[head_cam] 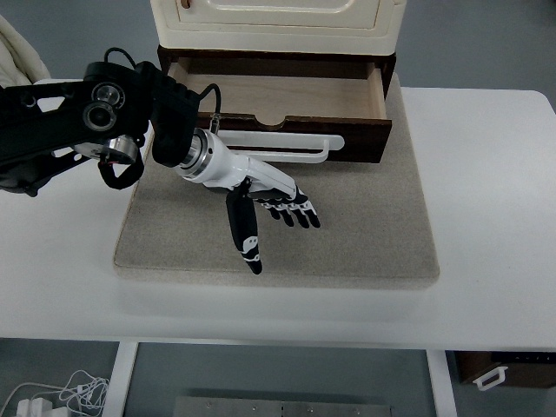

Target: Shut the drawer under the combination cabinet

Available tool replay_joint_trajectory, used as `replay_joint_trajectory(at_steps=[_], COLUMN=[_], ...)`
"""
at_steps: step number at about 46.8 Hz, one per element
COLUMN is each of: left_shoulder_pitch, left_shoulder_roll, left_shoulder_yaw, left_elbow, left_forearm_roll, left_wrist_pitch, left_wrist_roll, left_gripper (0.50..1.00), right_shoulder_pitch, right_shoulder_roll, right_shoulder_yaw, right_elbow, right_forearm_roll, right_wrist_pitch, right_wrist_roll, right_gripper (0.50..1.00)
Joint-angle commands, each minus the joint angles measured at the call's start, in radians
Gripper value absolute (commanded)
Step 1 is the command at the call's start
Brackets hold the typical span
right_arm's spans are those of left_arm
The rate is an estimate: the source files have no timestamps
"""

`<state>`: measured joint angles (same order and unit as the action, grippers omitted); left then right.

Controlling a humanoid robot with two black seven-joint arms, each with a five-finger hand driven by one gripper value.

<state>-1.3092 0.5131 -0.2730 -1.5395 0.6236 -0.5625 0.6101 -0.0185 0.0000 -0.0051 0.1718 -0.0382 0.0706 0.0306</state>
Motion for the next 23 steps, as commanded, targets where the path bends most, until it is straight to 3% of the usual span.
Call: replay_joint_trajectory(at_steps=[1,23], left_shoulder_pitch=[0.001,0.011], left_shoulder_roll=[-0.022,-0.033], left_shoulder_yaw=[0.0,-0.002], left_elbow=[0.022,0.081], left_forearm_roll=[0.002,0.002], left_wrist_pitch=[0.012,0.018], left_wrist_roll=[0.001,0.001], left_gripper=[0.999,0.999], right_shoulder_pitch=[0.0,0.0], right_shoulder_roll=[0.0,0.0], right_shoulder_yaw=[0.0,0.0], right_elbow=[0.0,0.0], right_forearm_roll=[0.0,0.0], right_wrist_pitch=[0.0,0.001], right_wrist_roll=[0.0,0.0], right_gripper=[0.952,0.952])
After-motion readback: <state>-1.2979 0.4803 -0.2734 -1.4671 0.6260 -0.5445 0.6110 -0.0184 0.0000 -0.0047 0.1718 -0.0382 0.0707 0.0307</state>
